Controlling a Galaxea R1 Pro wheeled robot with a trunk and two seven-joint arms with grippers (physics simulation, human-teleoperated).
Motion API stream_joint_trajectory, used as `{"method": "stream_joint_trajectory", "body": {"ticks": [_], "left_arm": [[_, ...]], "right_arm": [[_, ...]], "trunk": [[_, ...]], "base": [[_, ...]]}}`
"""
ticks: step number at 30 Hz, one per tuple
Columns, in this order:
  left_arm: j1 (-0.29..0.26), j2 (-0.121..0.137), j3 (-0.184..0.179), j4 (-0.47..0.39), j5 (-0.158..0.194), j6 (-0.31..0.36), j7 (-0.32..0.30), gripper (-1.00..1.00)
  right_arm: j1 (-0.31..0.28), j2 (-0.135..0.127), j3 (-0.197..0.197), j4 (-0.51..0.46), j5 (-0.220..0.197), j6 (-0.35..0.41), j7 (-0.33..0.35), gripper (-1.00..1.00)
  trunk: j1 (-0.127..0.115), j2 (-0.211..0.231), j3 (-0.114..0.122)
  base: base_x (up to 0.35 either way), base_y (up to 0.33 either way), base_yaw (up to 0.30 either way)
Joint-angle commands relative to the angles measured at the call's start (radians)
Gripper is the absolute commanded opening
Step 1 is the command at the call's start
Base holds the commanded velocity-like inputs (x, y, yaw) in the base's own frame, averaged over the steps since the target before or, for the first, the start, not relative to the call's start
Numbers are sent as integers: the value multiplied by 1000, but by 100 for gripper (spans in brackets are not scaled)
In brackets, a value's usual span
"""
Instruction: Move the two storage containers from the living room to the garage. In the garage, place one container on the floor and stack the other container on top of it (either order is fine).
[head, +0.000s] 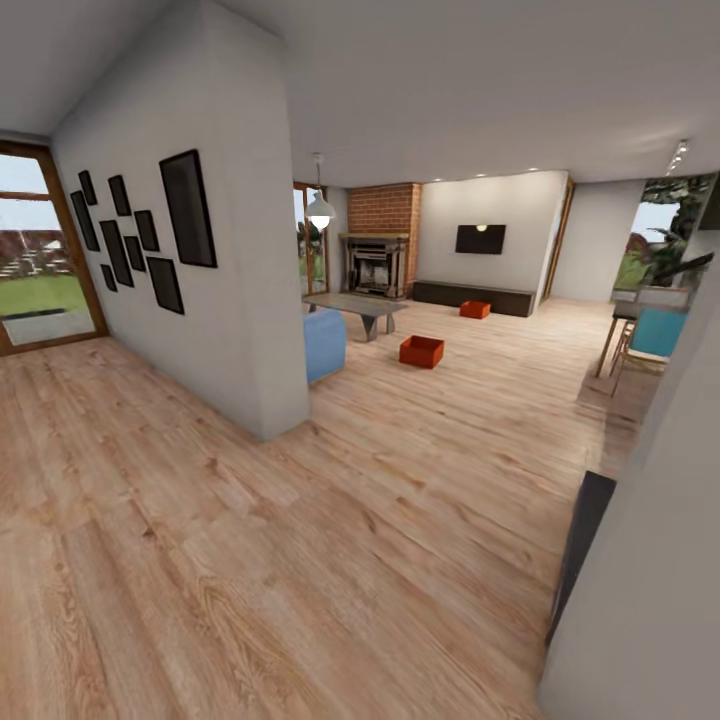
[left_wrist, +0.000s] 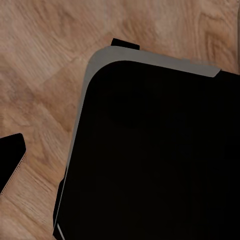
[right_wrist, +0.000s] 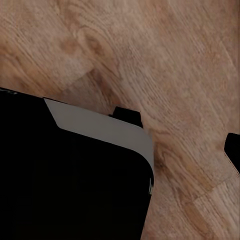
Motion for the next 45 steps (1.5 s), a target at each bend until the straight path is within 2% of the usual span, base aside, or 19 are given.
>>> {"method": "stream_joint_trajectory", "body": {"ticks": [1, 45], "left_arm": [[0, 0, 0, -1, 4, -2, 0, 100], [0, 2, 0, -1, 4, -2, 0, 100]], "right_arm": [[-1, 0, 3, 3, 2, -5, -5, 100], [-1, -1, 1, 3, -2, -5, -5, 100]], "trunk": [[1, 0, -1], [1, 0, -1]], "base": [[323, 77, 0], [323, 76, 0]]}}
